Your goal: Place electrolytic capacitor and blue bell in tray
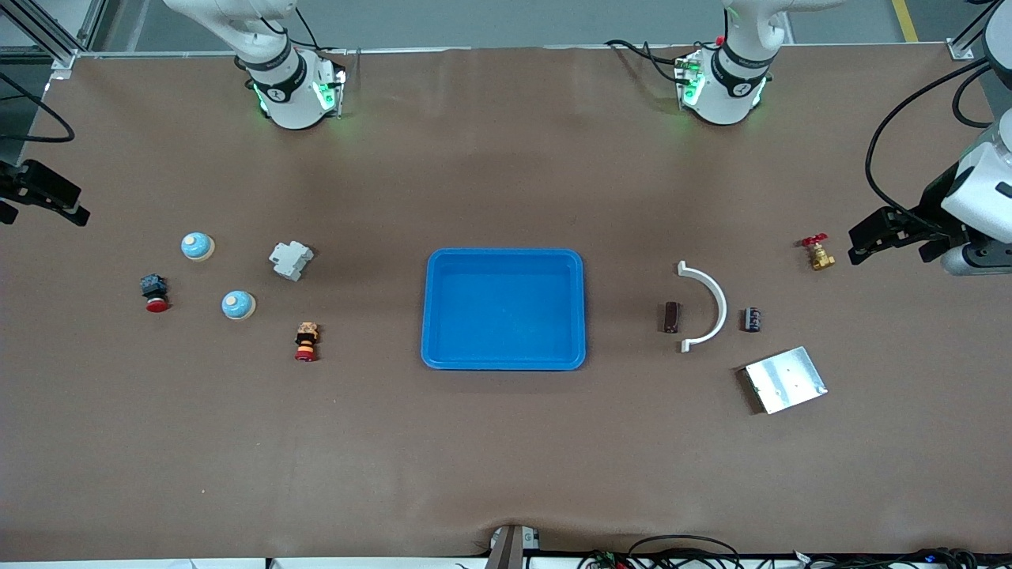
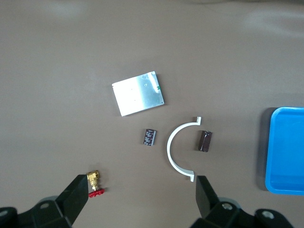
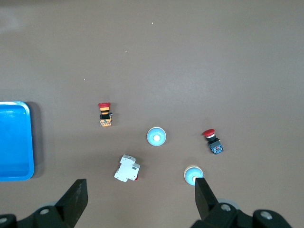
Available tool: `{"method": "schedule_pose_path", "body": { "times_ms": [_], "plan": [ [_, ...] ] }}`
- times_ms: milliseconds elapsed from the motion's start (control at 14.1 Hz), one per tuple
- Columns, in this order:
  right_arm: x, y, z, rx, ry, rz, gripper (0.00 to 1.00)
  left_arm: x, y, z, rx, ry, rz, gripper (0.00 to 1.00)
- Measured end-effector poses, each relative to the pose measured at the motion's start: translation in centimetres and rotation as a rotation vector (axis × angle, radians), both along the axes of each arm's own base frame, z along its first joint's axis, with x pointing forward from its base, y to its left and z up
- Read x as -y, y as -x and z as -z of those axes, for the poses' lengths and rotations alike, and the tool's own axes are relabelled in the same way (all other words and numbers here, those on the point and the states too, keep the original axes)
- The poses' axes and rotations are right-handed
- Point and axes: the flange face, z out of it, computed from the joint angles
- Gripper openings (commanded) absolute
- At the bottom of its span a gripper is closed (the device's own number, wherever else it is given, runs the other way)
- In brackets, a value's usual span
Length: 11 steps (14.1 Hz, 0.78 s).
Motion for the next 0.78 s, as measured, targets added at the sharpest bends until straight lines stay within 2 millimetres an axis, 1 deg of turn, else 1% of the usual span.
{"method": "schedule_pose_path", "body": {
  "times_ms": [284, 498, 782],
  "plan": [
    [-0.46, -0.02, -0.08, 0.004, 0.001, -0.008, 1.0, 0.0, -0.01, 0.01, 0.0, 0.0, 0.0, 1.0],
    [-0.32, -0.01, -0.3, 0.014, 0.002, -0.006, 1.0, 0.0, -0.14, 0.08, 0.004, 0.0, 0.0, 1.0],
    [-0.42, -0.5, -0.38, 0.058, 0.006, -0.008, 1.0, 0.13, -0.4, 0.18, 0.011, 0.001, 0.002, 1.0]
  ]
}}
